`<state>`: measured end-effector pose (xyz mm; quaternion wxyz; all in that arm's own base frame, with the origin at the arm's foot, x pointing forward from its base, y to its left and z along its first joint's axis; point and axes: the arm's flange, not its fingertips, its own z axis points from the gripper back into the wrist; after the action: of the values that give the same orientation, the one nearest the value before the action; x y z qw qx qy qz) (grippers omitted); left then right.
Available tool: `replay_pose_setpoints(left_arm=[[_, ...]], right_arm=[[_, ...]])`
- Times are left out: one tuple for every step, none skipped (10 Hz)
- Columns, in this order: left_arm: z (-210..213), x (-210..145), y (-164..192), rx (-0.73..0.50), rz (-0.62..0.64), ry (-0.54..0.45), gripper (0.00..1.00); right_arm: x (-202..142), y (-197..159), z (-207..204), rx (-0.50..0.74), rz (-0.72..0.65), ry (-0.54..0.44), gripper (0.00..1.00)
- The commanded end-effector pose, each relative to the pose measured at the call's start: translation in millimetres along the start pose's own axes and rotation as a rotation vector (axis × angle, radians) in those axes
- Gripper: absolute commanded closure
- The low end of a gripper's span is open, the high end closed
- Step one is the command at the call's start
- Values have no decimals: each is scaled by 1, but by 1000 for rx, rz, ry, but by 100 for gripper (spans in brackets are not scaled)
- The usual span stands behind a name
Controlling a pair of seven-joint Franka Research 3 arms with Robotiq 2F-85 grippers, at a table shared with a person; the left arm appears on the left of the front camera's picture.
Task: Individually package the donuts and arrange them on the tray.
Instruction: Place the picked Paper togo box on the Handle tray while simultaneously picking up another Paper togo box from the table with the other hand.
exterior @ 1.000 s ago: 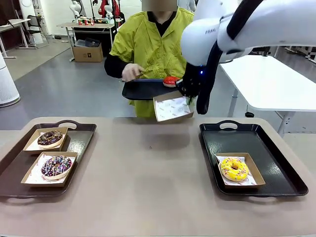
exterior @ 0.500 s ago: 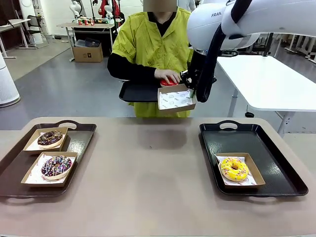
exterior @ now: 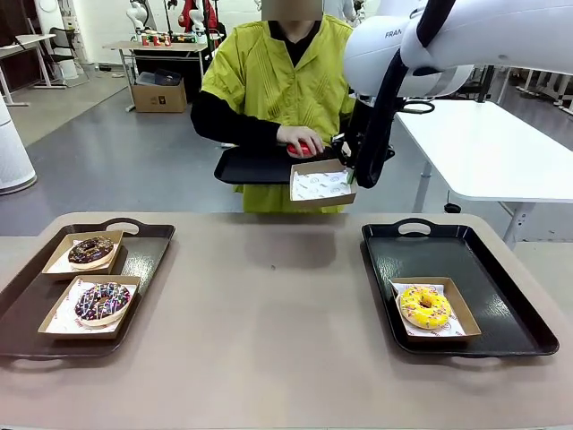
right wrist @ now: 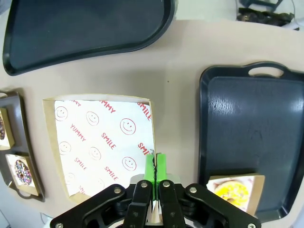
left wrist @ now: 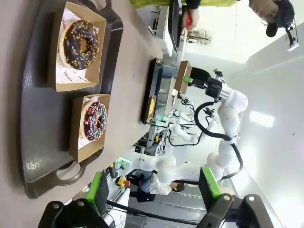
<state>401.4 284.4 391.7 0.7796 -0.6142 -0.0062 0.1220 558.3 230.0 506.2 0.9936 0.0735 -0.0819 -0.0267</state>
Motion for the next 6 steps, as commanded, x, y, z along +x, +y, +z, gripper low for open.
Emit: replay_pose_setpoints(left_arm=[[-8, -11, -9, -13, -15, 3, 0], [-8, -11, -9, -13, -15, 3, 0], [-8, -11, -9, -13, -15, 3, 0], [-8, -11, -9, -13, -15, 3, 0], [-8, -11, -9, -13, -15, 3, 0], [-8, -11, -9, -13, -15, 3, 0]], right_arm=[[9, 5, -4, -3, -33, 20, 100], [12, 6, -9, -29, -29, 26, 100], [1, 0, -4, -1, -4, 6, 100], [1, 0, -4, -1, -4, 6, 100], [1, 0, -4, -1, -4, 6, 100], [1, 0, -4, -1, -4, 6, 100]])
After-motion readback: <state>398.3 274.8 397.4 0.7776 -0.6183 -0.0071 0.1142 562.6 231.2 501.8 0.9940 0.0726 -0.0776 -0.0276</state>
